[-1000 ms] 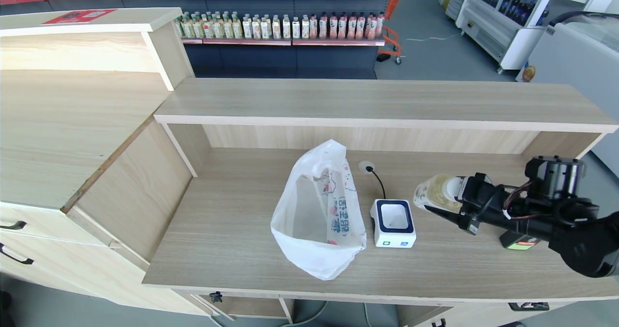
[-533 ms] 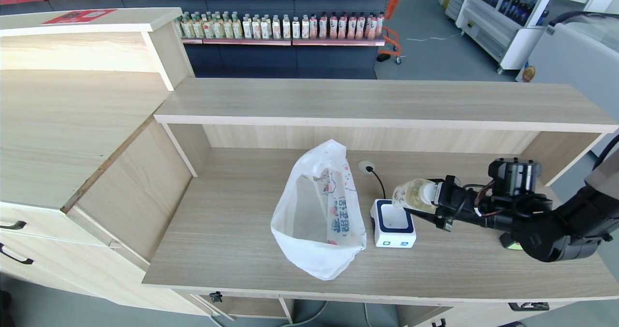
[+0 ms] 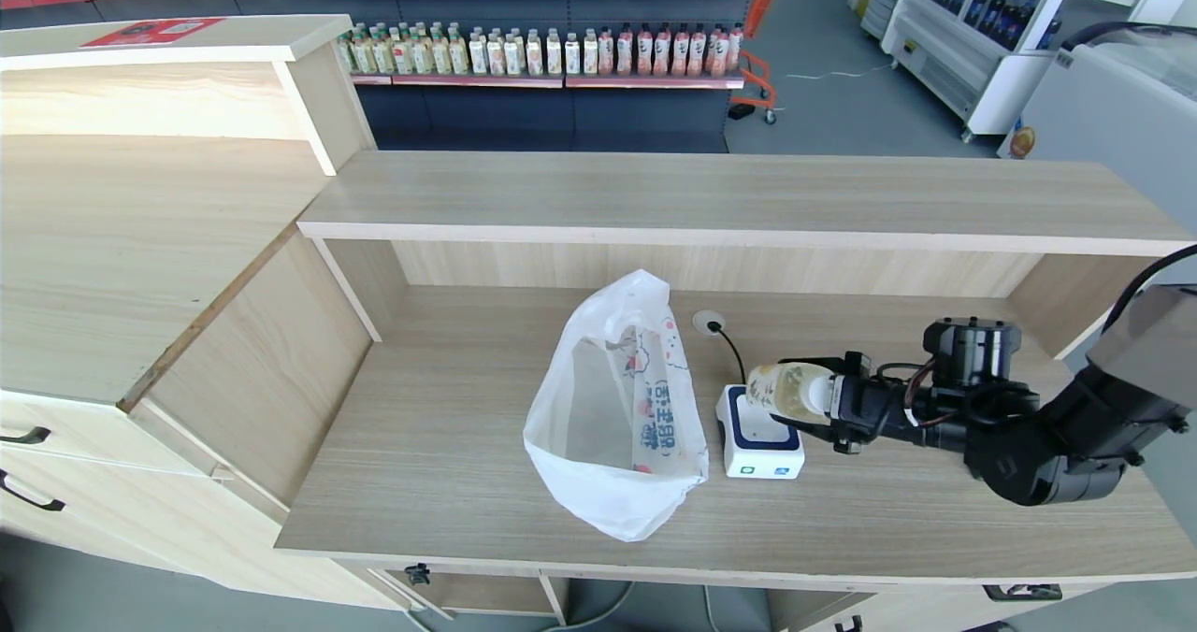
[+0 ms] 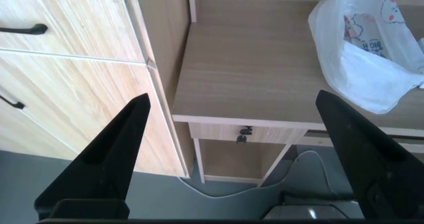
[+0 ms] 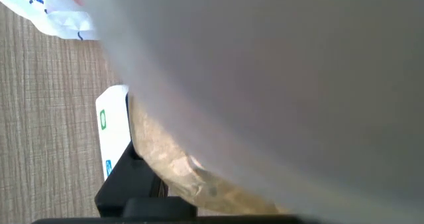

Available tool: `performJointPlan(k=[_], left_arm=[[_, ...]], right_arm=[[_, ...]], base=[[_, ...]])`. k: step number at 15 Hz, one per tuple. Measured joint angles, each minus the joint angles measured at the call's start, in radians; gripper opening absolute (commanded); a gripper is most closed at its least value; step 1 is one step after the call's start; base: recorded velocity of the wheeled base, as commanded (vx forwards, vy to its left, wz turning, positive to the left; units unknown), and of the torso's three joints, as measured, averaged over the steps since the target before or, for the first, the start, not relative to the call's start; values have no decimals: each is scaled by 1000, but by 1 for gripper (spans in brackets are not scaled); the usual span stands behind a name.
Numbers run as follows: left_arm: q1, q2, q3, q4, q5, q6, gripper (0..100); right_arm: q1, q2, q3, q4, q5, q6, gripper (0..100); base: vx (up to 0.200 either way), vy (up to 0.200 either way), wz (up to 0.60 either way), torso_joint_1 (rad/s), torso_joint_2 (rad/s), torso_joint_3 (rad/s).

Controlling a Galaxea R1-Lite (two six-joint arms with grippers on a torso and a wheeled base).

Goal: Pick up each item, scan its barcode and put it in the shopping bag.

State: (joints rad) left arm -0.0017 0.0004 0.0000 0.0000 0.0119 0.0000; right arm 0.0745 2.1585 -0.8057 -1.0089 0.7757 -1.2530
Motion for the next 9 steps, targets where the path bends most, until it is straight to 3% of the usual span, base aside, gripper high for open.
performJointPlan(k=[9], left_arm=[[0, 0, 0, 0, 0, 0, 100]], right_arm=[[-17, 79, -61, 4, 83, -141, 0]], base=[[0, 0, 0, 0, 0, 0]])
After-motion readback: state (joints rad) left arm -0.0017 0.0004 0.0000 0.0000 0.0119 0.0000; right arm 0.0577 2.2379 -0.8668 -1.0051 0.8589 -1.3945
